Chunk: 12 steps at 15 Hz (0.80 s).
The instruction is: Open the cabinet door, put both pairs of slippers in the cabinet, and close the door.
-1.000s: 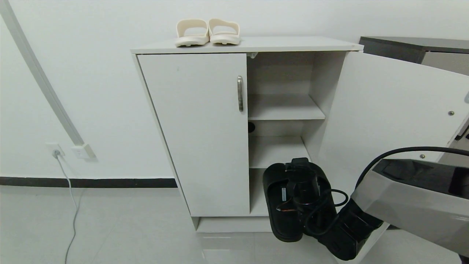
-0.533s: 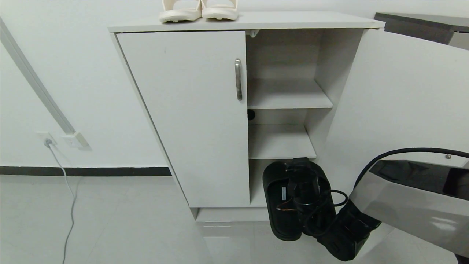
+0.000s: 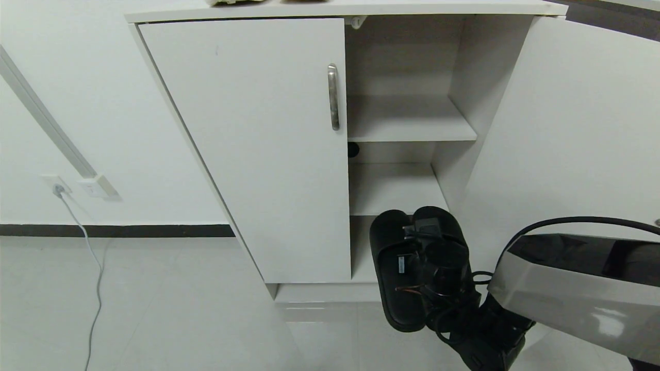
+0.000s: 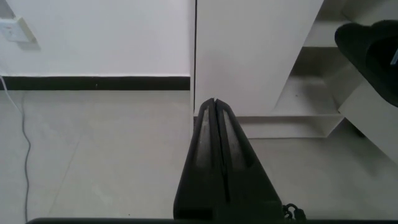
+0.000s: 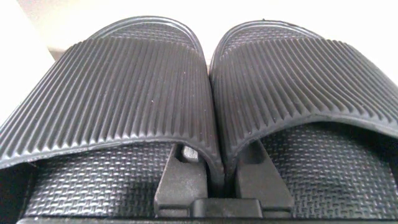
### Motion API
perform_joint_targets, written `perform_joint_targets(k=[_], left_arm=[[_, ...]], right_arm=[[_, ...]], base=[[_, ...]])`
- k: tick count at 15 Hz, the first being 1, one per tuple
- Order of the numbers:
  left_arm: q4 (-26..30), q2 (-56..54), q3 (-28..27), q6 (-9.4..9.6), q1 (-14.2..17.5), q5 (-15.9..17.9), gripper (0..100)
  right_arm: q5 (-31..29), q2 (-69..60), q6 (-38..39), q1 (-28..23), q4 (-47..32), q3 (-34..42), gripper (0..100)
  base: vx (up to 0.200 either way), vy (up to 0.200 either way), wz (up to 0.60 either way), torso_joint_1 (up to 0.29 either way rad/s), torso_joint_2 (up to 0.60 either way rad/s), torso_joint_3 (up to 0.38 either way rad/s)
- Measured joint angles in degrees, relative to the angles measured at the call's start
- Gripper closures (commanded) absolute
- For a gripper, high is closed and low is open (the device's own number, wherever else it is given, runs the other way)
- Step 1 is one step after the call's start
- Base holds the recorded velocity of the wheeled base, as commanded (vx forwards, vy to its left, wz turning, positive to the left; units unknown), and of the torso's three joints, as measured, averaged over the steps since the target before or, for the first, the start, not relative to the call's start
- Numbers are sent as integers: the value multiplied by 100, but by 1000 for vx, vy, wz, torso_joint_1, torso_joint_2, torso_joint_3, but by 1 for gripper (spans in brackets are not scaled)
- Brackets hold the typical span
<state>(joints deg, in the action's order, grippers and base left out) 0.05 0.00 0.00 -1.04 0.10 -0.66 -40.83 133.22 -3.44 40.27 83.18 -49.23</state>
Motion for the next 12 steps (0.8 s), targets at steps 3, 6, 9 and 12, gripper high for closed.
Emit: perform_joint_targets(k=[3,6,9,12], left_arm=[[2,0,0,0,-5,-2,100],[2,0,0,0,-2,-2,100],[5,0,0,0,-5,-7,100],[5,0,0,0,-2,-5,100]], right_arm=[[-1,40,-12,-99,4,39,100],[-4,24,-23,-245,-84,59,100],[-4,-20,-23,-330,-90,130,100],[5,-56,-23,-374,-93,199,100]], base=[[0,0,0,0,0,0],[0,0,0,0,0,0],[0,0,0,0,0,0],[0,0,0,0,0,0]])
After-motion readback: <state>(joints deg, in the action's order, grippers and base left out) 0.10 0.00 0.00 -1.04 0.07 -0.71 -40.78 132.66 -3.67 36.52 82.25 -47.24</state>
